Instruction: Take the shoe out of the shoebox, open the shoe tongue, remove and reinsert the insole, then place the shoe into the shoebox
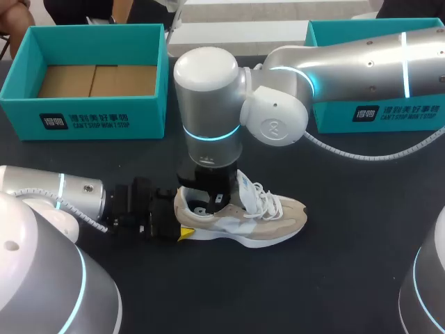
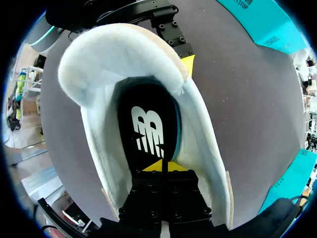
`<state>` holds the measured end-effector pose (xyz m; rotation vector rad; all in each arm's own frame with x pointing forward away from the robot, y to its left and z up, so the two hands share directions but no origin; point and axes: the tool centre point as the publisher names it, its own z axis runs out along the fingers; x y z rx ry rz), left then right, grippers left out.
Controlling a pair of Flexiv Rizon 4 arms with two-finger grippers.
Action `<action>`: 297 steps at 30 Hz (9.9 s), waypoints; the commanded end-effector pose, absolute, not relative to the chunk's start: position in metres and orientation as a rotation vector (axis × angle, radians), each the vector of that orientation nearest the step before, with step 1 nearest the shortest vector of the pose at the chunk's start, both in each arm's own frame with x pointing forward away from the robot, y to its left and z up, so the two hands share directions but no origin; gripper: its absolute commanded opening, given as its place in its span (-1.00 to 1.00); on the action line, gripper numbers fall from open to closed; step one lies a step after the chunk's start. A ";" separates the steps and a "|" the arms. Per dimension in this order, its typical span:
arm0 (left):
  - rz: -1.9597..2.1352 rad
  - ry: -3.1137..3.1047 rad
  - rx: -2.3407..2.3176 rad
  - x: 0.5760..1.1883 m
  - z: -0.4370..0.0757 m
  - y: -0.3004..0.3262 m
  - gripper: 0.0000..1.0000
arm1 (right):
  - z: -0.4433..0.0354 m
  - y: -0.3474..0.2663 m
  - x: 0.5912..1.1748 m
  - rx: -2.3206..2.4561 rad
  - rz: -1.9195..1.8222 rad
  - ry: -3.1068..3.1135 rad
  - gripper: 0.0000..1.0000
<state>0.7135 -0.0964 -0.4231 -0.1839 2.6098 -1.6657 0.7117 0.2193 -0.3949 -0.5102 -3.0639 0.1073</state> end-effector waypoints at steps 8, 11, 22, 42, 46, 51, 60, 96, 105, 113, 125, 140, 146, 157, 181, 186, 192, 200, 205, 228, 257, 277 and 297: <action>-1.662 2.613 -0.186 0.713 -0.426 -0.097 -1.00 | -0.331 0.194 0.702 -0.649 0.191 -3.231 -1.00; -1.662 2.613 -0.186 0.713 -0.426 -0.097 -1.00 | -0.323 0.189 0.707 -0.729 0.190 -3.282 -1.00; -1.662 2.613 -0.186 0.713 -0.426 -0.097 -1.00 | -0.322 0.225 0.738 -0.510 -0.087 -3.292 -1.00; -1.662 2.613 -0.186 0.713 -0.426 -0.097 -1.00 | -0.292 0.250 0.736 -0.386 -0.461 -3.175 1.00; -1.662 2.613 -0.186 0.713 -0.426 -0.097 -1.00 | -0.296 0.245 0.730 -0.414 -0.601 -3.012 1.00; -1.662 2.613 -0.186 0.713 -0.426 -0.097 -1.00 | -0.296 0.243 0.726 -0.348 -0.718 -2.832 1.00; -1.662 2.613 -0.186 0.713 -0.426 -0.097 -1.00 | -0.298 0.249 0.721 -0.165 -0.677 -2.660 1.00; -1.662 2.613 -0.186 0.713 -0.426 -0.097 -1.00 | -0.315 0.278 0.728 -0.364 -0.955 -2.376 -0.19; -1.662 2.613 -0.186 0.713 -0.426 -0.097 -1.00 | -0.320 0.284 0.738 -0.303 -0.952 -2.353 -0.22; -1.662 2.613 -0.186 0.713 -0.426 -0.097 -1.00 | -0.321 0.290 0.746 -0.251 -0.952 -2.339 -0.21; -1.662 2.613 -0.186 0.713 -0.426 -0.097 -1.00 | -0.321 0.299 0.746 -0.153 -0.957 -2.289 -0.35; -1.662 2.613 -0.186 0.713 -0.426 -0.097 -1.00 | -0.324 0.301 0.742 -0.099 -0.963 -2.248 -0.60; -1.662 2.613 -0.186 0.713 -0.426 -0.097 -1.00 | -0.316 0.298 0.740 -0.098 -0.969 -2.256 -1.00; -1.662 2.613 -0.186 0.713 -0.426 -0.097 -1.00 | -0.272 0.299 0.746 -0.072 -1.051 -2.317 -1.00; -1.662 2.613 -0.186 0.713 -0.426 -0.097 -1.00 | -0.185 0.291 0.769 -0.418 -1.461 -2.452 -1.00; -1.662 2.613 -0.186 0.713 -0.426 -0.097 -1.00 | -0.185 0.291 0.769 -0.418 -1.461 -2.452 -1.00; -1.662 2.613 -0.186 0.713 -0.426 -0.097 -1.00 | -0.185 0.291 0.769 -0.418 -1.461 -2.452 -1.00; -1.662 2.613 -0.186 0.713 -0.426 -0.097 -1.00 | -0.153 0.282 0.780 -0.423 -1.530 -2.315 -1.00; -1.662 2.613 -0.186 0.713 -0.426 -0.097 -1.00 | -0.133 0.269 0.783 -0.435 -1.553 -2.206 -1.00; -1.662 2.613 -0.186 0.713 -0.426 -0.097 -1.00 | -0.062 0.215 0.738 -0.671 -1.864 -1.651 -1.00; -1.662 2.613 -0.186 0.713 -0.426 -0.097 -1.00 | -0.004 0.176 0.680 -0.847 -1.704 -1.817 -1.00; -1.662 2.613 -0.186 0.713 -0.426 -0.097 -1.00 | 0.000 0.179 0.666 -0.852 -1.678 -1.827 -1.00; -1.650 2.623 -0.201 0.712 -0.424 -0.096 0.41 | -0.001 0.178 0.666 -0.857 -1.653 -1.847 -1.00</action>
